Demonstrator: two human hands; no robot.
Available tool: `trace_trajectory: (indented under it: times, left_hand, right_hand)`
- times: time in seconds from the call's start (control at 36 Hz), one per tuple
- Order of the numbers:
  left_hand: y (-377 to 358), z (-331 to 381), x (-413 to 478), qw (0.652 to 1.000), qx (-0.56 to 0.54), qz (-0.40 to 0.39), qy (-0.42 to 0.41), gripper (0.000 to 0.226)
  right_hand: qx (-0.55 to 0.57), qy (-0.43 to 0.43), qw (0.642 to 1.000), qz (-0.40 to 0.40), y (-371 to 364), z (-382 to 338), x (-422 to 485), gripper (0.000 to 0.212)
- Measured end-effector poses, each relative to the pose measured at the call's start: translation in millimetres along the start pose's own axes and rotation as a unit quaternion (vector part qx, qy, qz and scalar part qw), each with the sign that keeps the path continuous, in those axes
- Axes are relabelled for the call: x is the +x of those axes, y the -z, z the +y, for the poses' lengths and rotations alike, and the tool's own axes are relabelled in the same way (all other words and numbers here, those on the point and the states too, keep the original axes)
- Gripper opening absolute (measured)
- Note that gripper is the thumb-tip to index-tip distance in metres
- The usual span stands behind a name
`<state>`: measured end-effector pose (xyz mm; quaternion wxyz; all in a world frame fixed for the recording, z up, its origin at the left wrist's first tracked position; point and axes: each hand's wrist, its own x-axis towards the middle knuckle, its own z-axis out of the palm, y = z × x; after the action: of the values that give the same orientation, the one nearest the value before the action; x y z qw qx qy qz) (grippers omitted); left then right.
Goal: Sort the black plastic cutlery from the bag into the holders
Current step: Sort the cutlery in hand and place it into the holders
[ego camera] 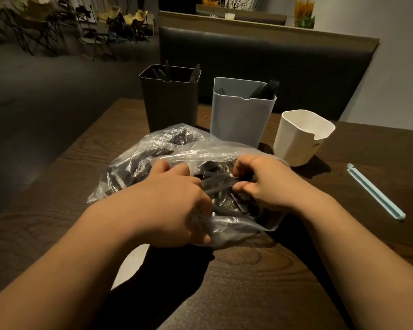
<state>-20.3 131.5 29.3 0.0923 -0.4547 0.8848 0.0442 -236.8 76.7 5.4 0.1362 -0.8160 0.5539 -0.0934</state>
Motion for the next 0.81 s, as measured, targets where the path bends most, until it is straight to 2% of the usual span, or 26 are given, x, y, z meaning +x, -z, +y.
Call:
trace_trajectory:
  times: [0.06,0.11,0.22,0.28,0.39,0.47,0.53,0.61,0.69,0.78,0.81]
  left_hand:
    - [0,-1,0,1.000,0.003,0.007,-0.003,0.049]
    - [0,-2,0,1.000,0.005,0.011,-0.005,0.048]
    - [0,-1,1,1.000,0.015,0.017,-0.007,0.050]
    - [1,1,3,1.000,0.010,0.006,-0.008,0.051]
    - [3,4,6,0.999,0.004,-0.032,0.001,0.056]
    - [4,6,7,0.999,0.022,-0.041,0.024,0.058]
    - [4,7,8,0.998,0.027,-0.041,0.036,0.061]
    - [4,6,9,0.998,0.027,-0.044,0.048,0.065]
    - [6,6,9,0.998,0.017,-0.040,0.054,0.065]
    - [9,8,10,0.997,0.030,-0.042,0.063,0.065]
    - [10,8,10,0.996,0.034,-0.044,0.066,0.065]
  right_hand:
    - [-0.021,0.003,0.999,-0.034,4,0,-2,0.038]
    - [-0.079,0.006,0.996,-0.033,5,0,-5,0.045]
    - [-0.158,0.015,0.985,0.068,1,-2,-6,0.039]
    - [-0.147,0.019,0.984,0.097,1,-2,-5,0.032]
    - [-0.149,0.007,0.988,0.046,0,-4,-3,0.019]
    - [-0.062,-0.019,0.997,0.034,-3,-3,-5,0.021]
    - [-0.018,-0.030,0.998,0.061,-6,0,-5,0.023]
    - [-0.032,-0.025,0.993,0.113,-7,3,-2,0.022]
    - [-0.065,-0.016,0.995,0.072,-2,5,-3,0.029]
    - [-0.098,0.007,0.995,0.002,4,4,-6,0.012]
    - [-0.106,0.011,0.994,-0.018,4,4,-7,0.019]
